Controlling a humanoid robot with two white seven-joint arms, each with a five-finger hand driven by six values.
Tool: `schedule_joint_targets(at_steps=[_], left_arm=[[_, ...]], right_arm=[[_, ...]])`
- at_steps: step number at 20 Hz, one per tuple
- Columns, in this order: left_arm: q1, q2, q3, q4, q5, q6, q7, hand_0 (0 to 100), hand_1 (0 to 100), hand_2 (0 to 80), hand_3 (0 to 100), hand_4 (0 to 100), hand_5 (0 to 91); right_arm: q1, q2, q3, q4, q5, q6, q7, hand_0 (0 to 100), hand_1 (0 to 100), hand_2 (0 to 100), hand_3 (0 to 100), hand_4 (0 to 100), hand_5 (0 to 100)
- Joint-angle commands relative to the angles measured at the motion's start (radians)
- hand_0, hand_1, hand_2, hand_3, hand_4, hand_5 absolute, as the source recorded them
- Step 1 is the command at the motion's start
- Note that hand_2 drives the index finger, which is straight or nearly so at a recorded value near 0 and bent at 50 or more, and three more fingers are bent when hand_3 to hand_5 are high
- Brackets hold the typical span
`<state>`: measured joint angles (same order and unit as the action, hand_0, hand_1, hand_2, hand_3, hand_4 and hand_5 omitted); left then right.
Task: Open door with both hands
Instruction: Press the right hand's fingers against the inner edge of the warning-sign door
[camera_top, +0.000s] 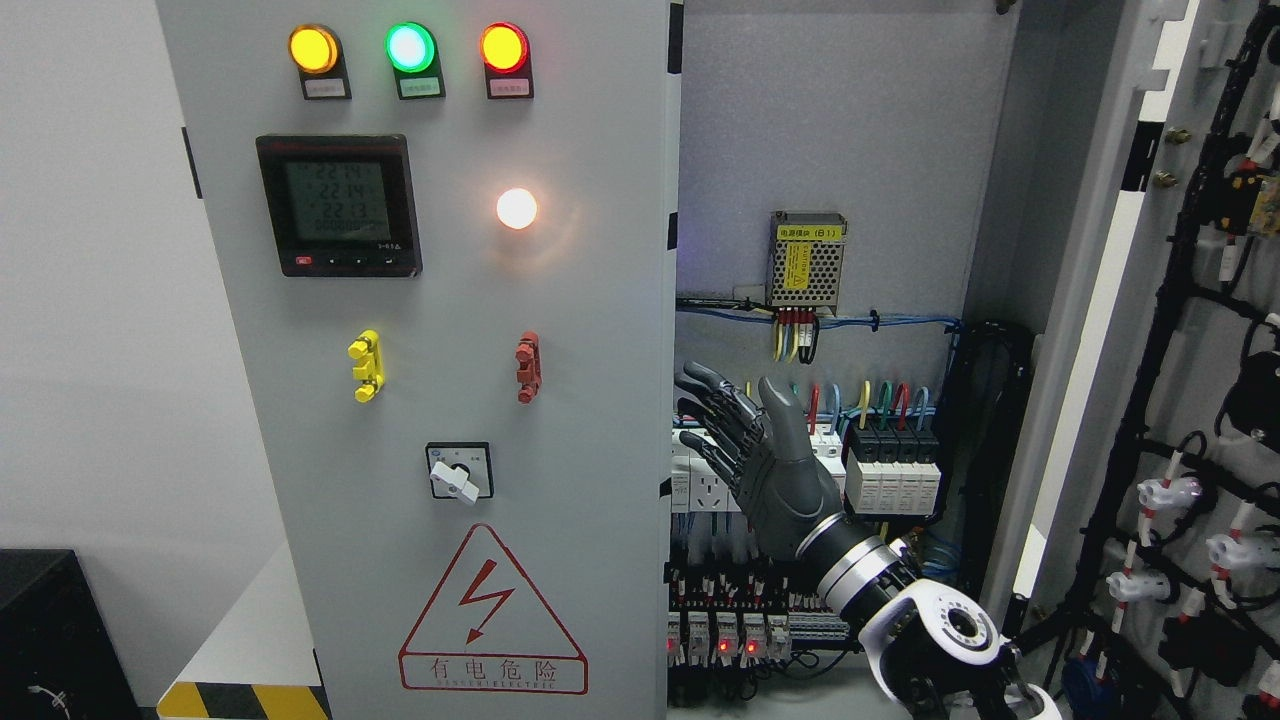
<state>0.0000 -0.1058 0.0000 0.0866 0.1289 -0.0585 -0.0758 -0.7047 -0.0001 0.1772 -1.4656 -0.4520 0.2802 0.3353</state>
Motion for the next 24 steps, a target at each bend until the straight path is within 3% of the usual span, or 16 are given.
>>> schedule_joint_targets(at_steps=[1, 2, 5, 6, 10, 14, 21, 22, 24], left_arm=[[0.002, 0.000, 0.018, 0.001, 0.000, 0.000, 0.001, 0, 0, 0.0, 0, 0, 0.0], [0.002, 0.000, 0.018, -0.001, 0.000, 0.000, 0.001, 0, 0, 0.0, 0, 0, 0.0], [0.002, 0.000, 0.018, 0.001, 0.000, 0.000, 0.001, 0, 0, 0.0, 0, 0, 0.0], [0.002, 0.000, 0.018, 0.001, 0.000, 0.000, 0.001, 0, 0, 0.0, 0, 0, 0.0], [0.002, 0.000, 0.018, -0.001, 0.000, 0.000, 0.001, 0, 0, 0.0, 0, 0, 0.0], [0.002, 0.000, 0.018, 0.001, 0.002, 0.000, 0.001, 0, 0, 0.0, 0, 0, 0.0], [0.002, 0.000, 0.018, -0.001, 0.002, 0.000, 0.001, 0, 0, 0.0, 0, 0, 0.0], [0.002, 0.000, 0.018, -0.001, 0.002, 0.000, 0.001, 0, 0, 0.0, 0, 0, 0.0], [0.002, 0.000, 0.018, -0.001, 0.000, 0.000, 0.001, 0, 0, 0.0, 0, 0, 0.0]], right_arm=[[-0.035, -0.011, -0.051, 0.054, -0.008, -0.001, 0.010, 0, 0, 0, 0, 0, 0], [-0.041, -0.011, -0.058, 0.062, -0.008, -0.001, 0.019, 0, 0, 0, 0, 0, 0], [-0.044, -0.011, -0.058, 0.067, -0.007, 0.001, 0.117, 0, 0, 0, 0, 0, 0], [-0.044, -0.011, -0.056, 0.067, -0.007, 0.002, 0.131, 0, 0, 0, 0, 0, 0], [-0.047, -0.014, -0.058, 0.068, -0.008, 0.016, 0.146, 0, 0, 0, 0, 0, 0], [-0.059, -0.014, -0.051, 0.087, -0.011, 0.069, 0.205, 0, 0, 0, 0, 0, 0], [-0.084, -0.012, -0.059, 0.120, -0.016, 0.085, 0.211, 0, 0, 0, 0, 0, 0], [-0.085, -0.012, -0.059, 0.120, -0.017, 0.085, 0.232, 0, 0, 0, 0, 0, 0], [-0.087, -0.011, -0.059, 0.122, -0.016, 0.085, 0.316, 0, 0, 0, 0, 0, 0]])
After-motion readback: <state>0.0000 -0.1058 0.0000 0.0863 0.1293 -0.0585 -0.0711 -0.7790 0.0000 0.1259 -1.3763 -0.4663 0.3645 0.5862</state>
